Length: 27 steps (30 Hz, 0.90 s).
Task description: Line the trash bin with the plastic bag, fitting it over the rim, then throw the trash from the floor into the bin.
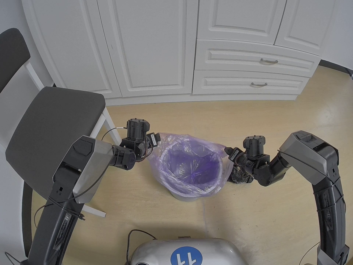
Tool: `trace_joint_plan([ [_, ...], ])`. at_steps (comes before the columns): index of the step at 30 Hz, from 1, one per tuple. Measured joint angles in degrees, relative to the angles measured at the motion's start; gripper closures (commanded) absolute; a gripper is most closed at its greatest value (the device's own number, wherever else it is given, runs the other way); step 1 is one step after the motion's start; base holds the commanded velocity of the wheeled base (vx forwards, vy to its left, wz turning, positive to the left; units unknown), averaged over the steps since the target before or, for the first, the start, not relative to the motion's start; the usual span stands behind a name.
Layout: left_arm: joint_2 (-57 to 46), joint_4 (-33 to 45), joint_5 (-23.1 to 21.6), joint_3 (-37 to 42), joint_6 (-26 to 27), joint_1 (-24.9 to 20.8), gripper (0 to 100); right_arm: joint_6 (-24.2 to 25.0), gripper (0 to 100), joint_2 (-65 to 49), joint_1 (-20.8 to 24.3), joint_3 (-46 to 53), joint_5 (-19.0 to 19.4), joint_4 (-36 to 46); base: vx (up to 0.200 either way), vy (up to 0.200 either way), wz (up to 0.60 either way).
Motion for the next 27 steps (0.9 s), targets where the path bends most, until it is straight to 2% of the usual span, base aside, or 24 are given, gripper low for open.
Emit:
trace_joint_plan([
  [18,1.9,9.1,-0.1,-0.1,0.1,1.0,0,-1.3,0,1.7,0.9,-2.5,-0.3,10.5,0.0,0.0,0.0],
  [27,1.2,9.7,0.3,-0.1,-0.3,1.8,0,-0.5,0,1.6,1.6,-3.0,-0.7,10.2,0.0,0.0,0.0],
])
